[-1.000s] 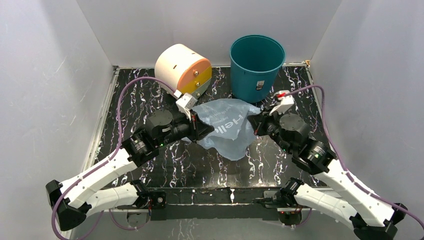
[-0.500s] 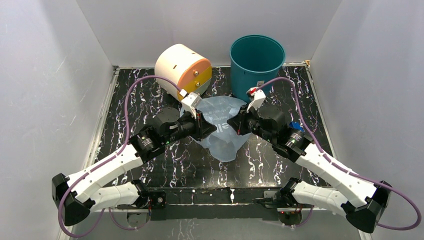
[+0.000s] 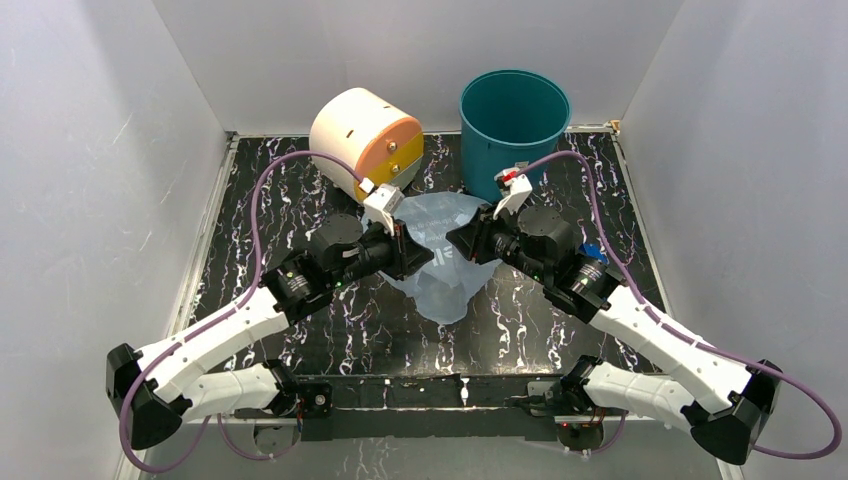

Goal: Put the trash bags into the trash bin
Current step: Unfold the trash bag at the center of the board.

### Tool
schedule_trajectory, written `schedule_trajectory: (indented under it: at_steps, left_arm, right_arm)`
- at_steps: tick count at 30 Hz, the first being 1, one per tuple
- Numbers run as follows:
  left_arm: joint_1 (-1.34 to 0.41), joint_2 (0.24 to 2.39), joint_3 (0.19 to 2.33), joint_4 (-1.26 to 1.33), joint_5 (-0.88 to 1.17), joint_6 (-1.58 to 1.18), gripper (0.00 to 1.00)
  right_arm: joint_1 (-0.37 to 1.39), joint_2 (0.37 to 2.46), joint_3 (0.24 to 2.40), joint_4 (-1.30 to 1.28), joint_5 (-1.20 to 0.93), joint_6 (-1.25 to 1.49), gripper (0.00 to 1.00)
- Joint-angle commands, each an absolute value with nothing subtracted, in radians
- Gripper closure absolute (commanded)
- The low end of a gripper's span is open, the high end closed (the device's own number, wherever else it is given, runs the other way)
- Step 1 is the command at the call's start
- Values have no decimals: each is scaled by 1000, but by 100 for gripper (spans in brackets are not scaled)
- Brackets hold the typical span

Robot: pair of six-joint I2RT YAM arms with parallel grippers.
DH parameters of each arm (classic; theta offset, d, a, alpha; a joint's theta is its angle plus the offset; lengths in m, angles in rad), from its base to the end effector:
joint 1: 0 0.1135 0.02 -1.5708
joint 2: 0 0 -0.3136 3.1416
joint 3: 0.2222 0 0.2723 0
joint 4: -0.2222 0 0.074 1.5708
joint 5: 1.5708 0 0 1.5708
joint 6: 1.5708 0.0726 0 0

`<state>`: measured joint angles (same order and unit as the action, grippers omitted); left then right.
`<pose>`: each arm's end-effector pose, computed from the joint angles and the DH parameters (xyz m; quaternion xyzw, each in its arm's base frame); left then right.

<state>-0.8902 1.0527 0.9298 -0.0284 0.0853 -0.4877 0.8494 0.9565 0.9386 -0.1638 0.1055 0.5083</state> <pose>0.1716 -0.2218 0.3909 0.1787 0.7370 -0.4389 0.4820 0.1706 0.1824 0.3986 -0.0970 0.7619 0.3698 0.5229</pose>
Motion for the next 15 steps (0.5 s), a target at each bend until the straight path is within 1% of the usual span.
schedule_trajectory:
  at_steps: [1,2,3,4,5,6,7,15]
  left_arm:
    - [-891,1068,962,-5,82,-483,92]
    - [-891,1067,960,-5,83,-483,92]
    - [-890,1064,957,-5,81,-483,92]
    - [-891,1059,954,-5,77,-483,92]
    - [-891,1054,950,-5,73,-483,92]
    - [-891,1049,947,-5,70,-483,92]
    - [-890,1046,944,8,70,-484,92]
    - [-889,1098,953,81,140,-526,91]
  right_arm:
    - [850,962,988,-131,107,480,69]
    - [850,960,982,-129,106,483,67]
    - [848,957,978,-127,105,485,72]
    - [850,956,975,-127,103,486,81]
    - [849,956,973,-128,101,486,88]
    - [848,956,972,-130,103,487,96]
    - [850,955,972,-131,107,491,100]
    - [849,980,1011,-155,79,561,100]
